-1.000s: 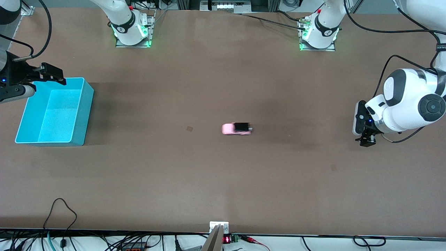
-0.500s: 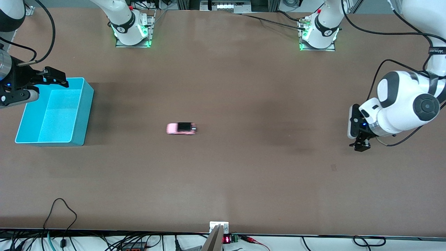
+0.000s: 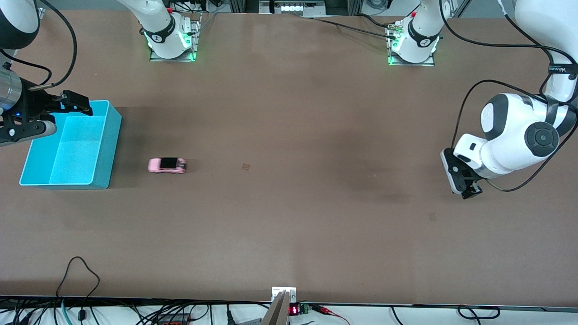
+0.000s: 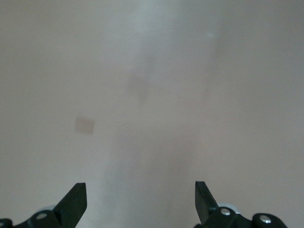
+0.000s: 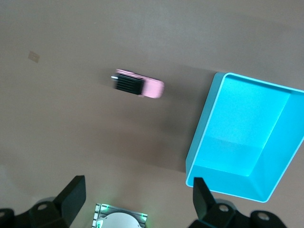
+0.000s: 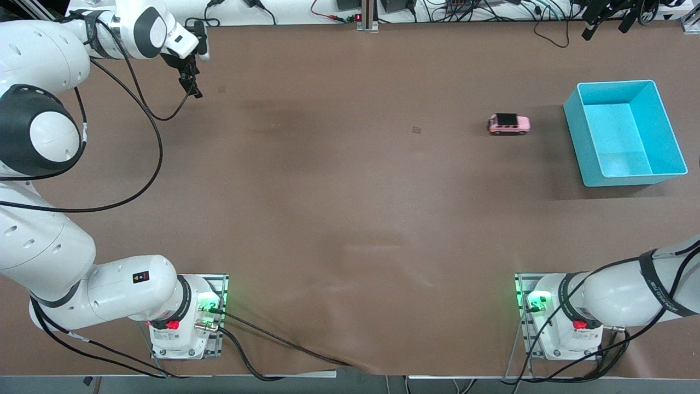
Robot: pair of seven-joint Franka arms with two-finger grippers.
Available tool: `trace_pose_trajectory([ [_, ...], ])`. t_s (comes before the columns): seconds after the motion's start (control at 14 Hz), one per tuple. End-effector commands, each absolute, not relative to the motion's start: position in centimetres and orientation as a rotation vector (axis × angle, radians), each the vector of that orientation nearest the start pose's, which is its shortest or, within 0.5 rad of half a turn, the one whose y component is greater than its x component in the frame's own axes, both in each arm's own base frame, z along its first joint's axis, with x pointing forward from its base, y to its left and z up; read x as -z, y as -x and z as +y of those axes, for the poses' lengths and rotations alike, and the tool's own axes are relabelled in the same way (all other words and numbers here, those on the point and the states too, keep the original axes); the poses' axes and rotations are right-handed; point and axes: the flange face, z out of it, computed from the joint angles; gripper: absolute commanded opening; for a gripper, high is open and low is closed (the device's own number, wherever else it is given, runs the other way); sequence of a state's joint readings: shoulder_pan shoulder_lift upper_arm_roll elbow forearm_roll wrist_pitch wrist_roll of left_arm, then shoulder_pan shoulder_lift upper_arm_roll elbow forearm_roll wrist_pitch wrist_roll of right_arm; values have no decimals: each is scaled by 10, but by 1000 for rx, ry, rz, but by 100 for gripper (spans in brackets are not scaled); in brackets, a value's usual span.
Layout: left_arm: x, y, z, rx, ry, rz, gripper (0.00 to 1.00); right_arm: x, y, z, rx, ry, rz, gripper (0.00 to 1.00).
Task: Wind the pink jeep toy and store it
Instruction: 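Move the right gripper to the jeep while the left gripper withdraws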
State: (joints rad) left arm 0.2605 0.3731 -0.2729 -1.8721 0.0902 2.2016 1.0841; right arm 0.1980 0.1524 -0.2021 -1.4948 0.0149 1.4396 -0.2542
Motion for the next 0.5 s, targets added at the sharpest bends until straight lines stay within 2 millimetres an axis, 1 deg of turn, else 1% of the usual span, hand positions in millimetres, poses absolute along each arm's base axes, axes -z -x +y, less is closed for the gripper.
trace_pose_trajectory([
  [0.0,-344,-630,25,29,2914,1210,100,-548,-584,21,-393,3069,-437,100],
  [0.14,-361,-636,31,80,3021,890,100,-539,-582,22,-445,3059,-437,100],
  [0.21,-368,-640,30,102,3058,743,100,-535,-581,22,-460,3051,-440,100],
  [0.36,-384,-647,34,139,3106,456,100,-529,-580,22,-471,3027,-515,100],
  [0.43,-393,-649,39,123,3118,340,100,-525,-581,22,-469,3009,-582,100],
])
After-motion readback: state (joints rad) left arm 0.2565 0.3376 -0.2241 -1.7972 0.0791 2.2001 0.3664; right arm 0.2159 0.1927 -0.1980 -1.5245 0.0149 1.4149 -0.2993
